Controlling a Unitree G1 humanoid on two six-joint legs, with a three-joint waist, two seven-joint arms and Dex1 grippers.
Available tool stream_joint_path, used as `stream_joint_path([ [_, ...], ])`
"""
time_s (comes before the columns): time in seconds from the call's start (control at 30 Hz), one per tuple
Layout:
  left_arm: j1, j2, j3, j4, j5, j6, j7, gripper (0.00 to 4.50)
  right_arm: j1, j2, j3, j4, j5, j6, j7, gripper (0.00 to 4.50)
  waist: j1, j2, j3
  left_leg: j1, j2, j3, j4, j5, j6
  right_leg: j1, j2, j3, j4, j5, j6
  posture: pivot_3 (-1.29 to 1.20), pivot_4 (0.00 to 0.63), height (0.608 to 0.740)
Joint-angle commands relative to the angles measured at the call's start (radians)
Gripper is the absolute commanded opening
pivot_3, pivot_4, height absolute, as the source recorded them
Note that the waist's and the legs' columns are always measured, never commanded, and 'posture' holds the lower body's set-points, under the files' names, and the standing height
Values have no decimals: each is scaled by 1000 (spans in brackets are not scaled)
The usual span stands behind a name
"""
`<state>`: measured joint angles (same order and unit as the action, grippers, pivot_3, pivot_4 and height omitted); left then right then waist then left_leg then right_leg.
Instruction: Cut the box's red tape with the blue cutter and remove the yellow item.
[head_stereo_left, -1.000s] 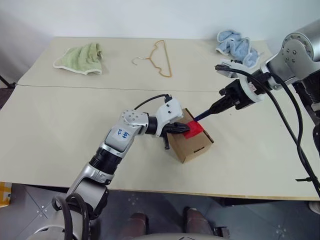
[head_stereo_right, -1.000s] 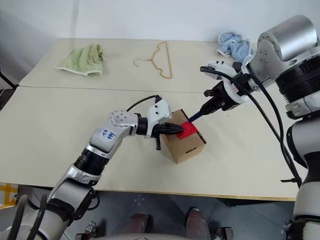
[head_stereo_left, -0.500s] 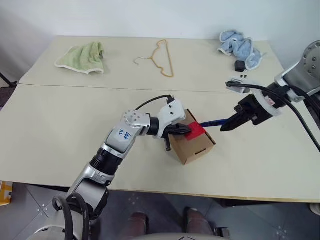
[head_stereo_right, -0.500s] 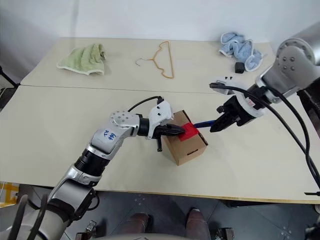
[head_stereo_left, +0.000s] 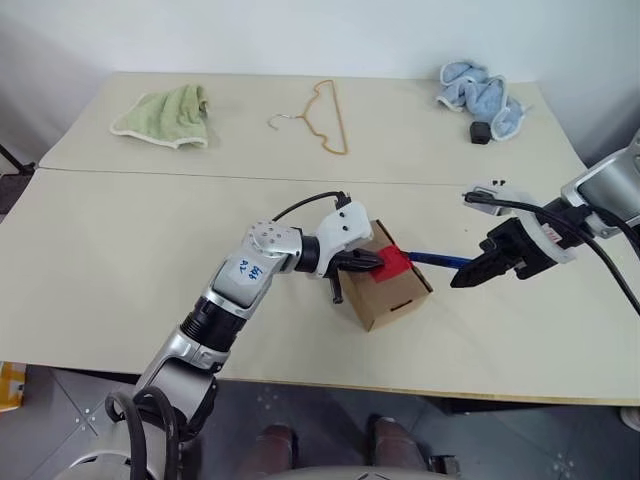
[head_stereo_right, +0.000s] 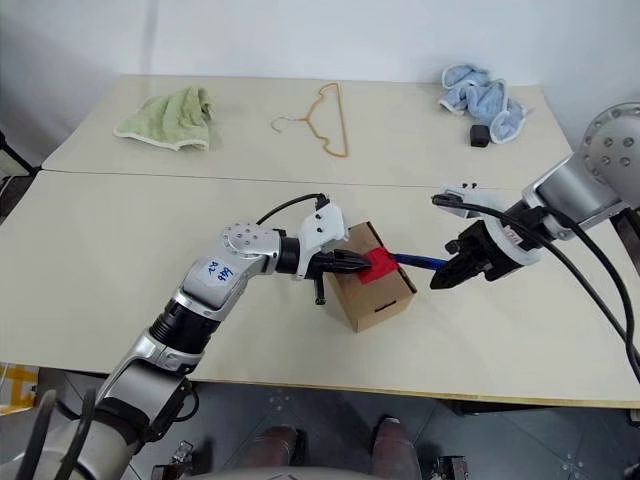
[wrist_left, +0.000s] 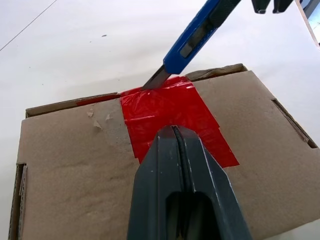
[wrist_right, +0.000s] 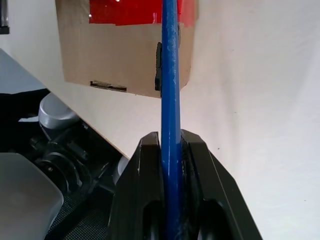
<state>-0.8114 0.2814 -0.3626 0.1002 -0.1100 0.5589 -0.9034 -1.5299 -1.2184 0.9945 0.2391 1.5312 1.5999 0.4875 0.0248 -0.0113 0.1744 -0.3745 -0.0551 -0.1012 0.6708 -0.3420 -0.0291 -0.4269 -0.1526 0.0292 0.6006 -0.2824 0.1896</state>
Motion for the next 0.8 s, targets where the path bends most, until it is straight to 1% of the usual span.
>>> stream_joint_path([
  [0.03,45,3,-69,41,31,44,-13,0,-3,22,-32,4,-13,14,-9,153,0,0,0,0,0,0,0,0,0,0,0,0,0,0,0,0,150,740],
  [0.2,51,6,-69,31,30,51,-11,0,-26,64,-24,19,-81,14,26,153,-1,0,0,0,0,0,2,0,0,0,0,0,1,0,0,0,150,740],
  [0.33,53,8,-71,28,31,55,-8,0,-52,69,11,-5,-138,14,101,153,-1,0,0,0,0,0,3,0,0,0,0,0,2,0,0,0,150,740],
  [0.53,56,6,-71,23,32,64,-1,0,-85,13,119,-118,-185,14,237,153,0,0,0,0,0,0,4,-2,1,0,0,0,2,0,0,0,150,740],
  [0.8,64,9,-68,16,29,74,5,0,-42,-49,152,-204,-305,14,351,153,0,0,0,0,0,1,8,-4,2,0,0,0,2,0,0,0,150,740],
])
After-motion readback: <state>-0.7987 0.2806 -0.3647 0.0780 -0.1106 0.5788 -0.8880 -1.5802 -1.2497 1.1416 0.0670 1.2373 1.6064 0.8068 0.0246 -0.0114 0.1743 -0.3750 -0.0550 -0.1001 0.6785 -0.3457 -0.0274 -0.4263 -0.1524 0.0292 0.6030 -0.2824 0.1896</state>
